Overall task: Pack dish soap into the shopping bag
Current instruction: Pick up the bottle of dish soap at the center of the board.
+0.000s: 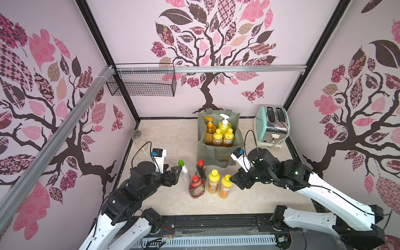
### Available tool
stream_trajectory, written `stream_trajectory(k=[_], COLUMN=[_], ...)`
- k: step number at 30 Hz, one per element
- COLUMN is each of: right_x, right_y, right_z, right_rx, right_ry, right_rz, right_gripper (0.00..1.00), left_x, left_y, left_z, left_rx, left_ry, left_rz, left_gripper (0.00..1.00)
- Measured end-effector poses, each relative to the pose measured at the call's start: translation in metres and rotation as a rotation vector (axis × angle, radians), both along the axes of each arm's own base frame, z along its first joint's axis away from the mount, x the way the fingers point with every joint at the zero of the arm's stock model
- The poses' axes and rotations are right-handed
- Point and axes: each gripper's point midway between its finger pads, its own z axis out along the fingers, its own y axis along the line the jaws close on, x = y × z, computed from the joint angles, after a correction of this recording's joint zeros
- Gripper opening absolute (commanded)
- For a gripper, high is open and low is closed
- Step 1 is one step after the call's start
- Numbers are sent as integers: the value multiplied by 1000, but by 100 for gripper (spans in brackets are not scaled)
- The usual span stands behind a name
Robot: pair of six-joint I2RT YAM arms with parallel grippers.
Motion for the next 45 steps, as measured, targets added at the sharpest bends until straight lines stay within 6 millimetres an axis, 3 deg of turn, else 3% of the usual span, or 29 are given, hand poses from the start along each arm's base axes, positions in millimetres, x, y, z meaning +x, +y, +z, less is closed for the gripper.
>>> stream_trajectory(k=[9, 13, 23, 26, 36, 41, 45], right_x=[-11, -8, 3, 5, 6, 6, 7], right_y=[19, 22, 31, 33, 29, 25, 19], right_z=[-13, -15, -20, -25, -28, -29, -27], right_rx=[-52, -57, -69, -90, -118, -133, -149], right_ry=[6, -4, -24, -21, -27, -29, -42], right_rz=[48, 40, 18, 16, 9, 2, -9], right_gripper=[72, 61, 57, 49, 44, 36, 14], left_x=[-1, -1, -3, -3, -3, -3, -3], left_y=[-1, -1, -1, -1, -1, -1, -1], left_z=[-3, -4, -4, -4, -4, -4, -4], left_rx=[3, 3, 5, 5, 5, 6, 7], left_ry=[9, 11, 15, 14, 12, 12, 12], left_rz=[-6, -7, -13, -13, -15, -15, -16], left_gripper=[76, 76, 76, 76, 76, 76, 76])
